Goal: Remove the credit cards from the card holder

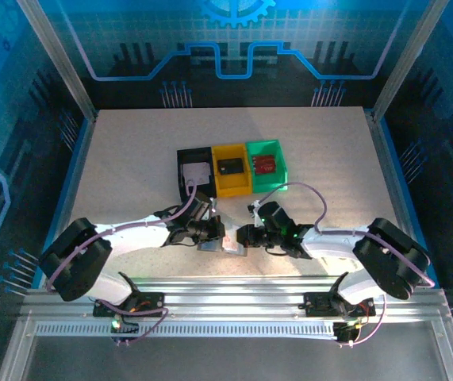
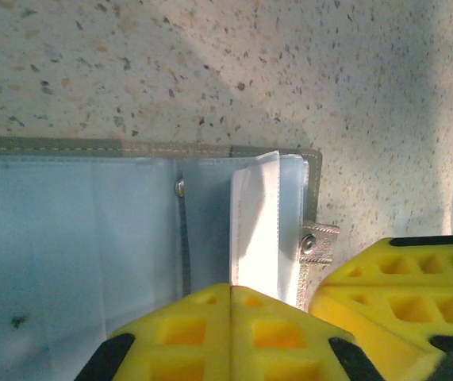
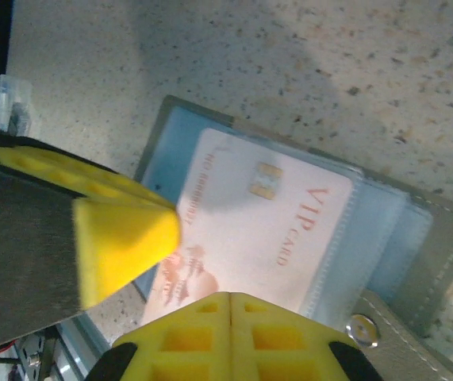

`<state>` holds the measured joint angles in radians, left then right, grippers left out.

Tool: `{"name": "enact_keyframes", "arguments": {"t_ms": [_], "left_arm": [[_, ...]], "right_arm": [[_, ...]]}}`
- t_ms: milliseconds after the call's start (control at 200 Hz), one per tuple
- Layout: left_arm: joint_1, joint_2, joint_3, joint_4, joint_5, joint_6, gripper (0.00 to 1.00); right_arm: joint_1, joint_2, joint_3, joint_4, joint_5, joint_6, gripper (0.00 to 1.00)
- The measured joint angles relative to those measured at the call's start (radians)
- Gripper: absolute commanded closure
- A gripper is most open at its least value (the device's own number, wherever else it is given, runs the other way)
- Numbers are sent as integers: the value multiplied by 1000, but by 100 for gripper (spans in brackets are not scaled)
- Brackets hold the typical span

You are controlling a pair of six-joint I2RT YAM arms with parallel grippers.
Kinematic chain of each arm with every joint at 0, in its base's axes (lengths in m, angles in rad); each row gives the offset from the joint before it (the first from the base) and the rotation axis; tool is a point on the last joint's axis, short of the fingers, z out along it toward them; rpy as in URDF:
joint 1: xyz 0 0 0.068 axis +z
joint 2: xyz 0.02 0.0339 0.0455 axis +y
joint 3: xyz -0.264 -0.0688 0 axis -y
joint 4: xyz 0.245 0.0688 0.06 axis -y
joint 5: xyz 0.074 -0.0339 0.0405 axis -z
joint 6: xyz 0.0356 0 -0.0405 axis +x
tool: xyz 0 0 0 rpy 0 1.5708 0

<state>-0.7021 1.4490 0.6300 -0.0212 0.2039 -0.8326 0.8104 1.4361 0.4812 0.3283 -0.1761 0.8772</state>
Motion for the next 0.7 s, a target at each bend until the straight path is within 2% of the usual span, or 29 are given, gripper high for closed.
{"name": "enact_keyframes", "arguments": {"t_ms": [295,700], "left_arm": [[0,28,0,0,11,20,100],[0,28,-1,0,7,20,100]], "right_arm": [[8,2,8,2,20,-14,100],[16,116,-3,82,45,21,100]]}}
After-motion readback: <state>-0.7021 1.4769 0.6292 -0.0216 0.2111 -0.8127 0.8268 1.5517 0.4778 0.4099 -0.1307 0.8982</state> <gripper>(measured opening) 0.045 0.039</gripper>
